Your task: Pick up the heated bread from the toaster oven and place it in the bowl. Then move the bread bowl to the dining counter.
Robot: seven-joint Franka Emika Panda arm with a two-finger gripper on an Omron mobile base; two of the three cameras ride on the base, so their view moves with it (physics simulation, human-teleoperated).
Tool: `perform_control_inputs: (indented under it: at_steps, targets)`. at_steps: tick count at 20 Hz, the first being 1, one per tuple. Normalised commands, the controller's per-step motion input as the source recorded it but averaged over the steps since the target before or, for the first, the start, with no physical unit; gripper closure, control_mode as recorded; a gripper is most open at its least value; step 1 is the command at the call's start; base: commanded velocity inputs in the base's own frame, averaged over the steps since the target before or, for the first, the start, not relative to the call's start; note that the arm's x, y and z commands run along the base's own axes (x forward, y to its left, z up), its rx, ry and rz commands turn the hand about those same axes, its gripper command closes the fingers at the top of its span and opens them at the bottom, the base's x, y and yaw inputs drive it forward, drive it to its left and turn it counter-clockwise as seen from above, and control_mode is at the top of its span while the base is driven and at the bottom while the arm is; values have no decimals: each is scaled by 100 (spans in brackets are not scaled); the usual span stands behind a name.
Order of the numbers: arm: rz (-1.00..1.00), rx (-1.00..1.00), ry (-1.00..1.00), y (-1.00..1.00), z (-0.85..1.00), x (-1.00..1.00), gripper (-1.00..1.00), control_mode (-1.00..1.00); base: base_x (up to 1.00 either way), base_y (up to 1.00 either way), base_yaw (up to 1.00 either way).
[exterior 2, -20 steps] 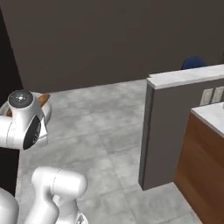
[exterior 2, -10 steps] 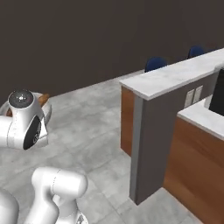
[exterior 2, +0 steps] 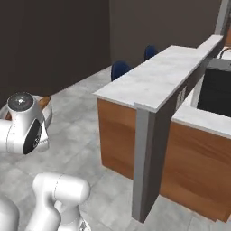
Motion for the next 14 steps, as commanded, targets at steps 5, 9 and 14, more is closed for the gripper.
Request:
perform_control_inputs:
  at_steps: [5,9,14]
  targets:
    - [0,0,0,0,0,0,100,100,100,89,-64]
    - [0,0,0,0,0,0,100,100,100,67,-61]
    - [0,0,0,0,0,0,100,100,94,25,-54]
